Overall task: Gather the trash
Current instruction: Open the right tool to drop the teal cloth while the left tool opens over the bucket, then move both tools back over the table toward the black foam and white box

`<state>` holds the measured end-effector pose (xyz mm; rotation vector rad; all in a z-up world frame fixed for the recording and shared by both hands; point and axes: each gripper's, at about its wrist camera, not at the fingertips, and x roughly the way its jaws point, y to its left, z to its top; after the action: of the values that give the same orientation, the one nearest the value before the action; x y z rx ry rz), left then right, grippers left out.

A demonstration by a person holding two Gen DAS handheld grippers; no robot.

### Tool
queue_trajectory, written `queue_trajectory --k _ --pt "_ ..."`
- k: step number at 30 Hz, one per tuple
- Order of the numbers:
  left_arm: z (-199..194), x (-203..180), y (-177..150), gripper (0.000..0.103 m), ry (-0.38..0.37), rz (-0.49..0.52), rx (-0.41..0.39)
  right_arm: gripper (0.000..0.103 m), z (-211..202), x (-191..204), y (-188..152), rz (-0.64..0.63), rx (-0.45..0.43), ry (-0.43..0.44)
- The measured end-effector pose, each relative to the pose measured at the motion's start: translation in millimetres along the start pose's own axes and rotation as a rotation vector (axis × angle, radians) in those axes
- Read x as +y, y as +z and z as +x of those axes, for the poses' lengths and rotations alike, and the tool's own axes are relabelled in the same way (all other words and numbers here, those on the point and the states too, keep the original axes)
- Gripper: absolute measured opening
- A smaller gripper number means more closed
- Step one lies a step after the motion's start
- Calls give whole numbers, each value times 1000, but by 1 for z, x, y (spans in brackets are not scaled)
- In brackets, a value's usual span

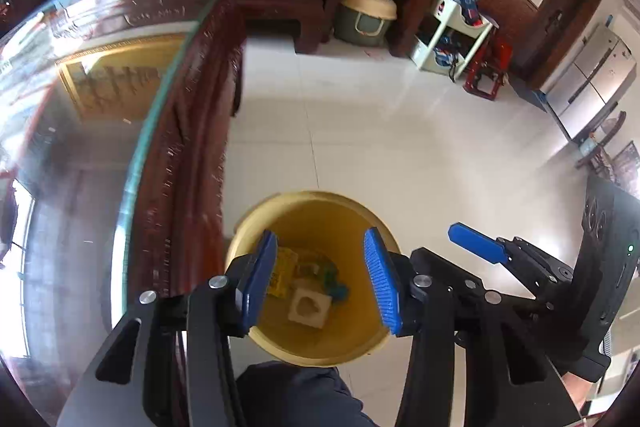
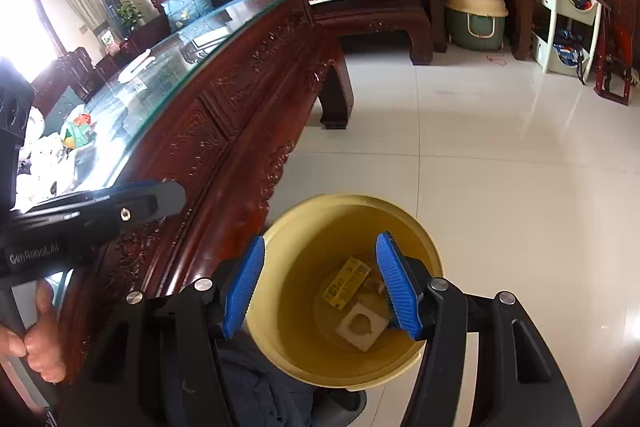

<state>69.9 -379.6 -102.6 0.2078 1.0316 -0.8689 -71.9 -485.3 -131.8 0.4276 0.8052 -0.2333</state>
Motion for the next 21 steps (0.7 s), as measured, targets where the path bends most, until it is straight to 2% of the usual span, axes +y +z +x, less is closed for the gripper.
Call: queue_trajectory --k 2,7,8,9,11,13,17,21 --pt "-15 6 -1 55 7 -10 -40 57 -5 8 2 -14 -14 11" --pt "-63 22 -11 62 74 -11 -140 57 -21 39 6 -70 -59 51" --pt "-75 28 -14 68 95 -18 -163 57 -24 46 7 -82 -68 60" --pt "-85 32 -17 70 111 -22 -182 57 -27 53 7 -95 -74 71" --pt "-105 45 -24 71 147 -40 -216 57 -32 70 8 -122 -91 97" --pt "-124 59 -28 72 177 -62 -246 58 -35 90 9 -156 -102 124" --pt "-160 95 -44 81 257 -128 -303 58 -39 132 14 -223 -115 178" --pt "-188 136 -62 85 316 -212 -333 61 -41 177 18 -295 -127 241"
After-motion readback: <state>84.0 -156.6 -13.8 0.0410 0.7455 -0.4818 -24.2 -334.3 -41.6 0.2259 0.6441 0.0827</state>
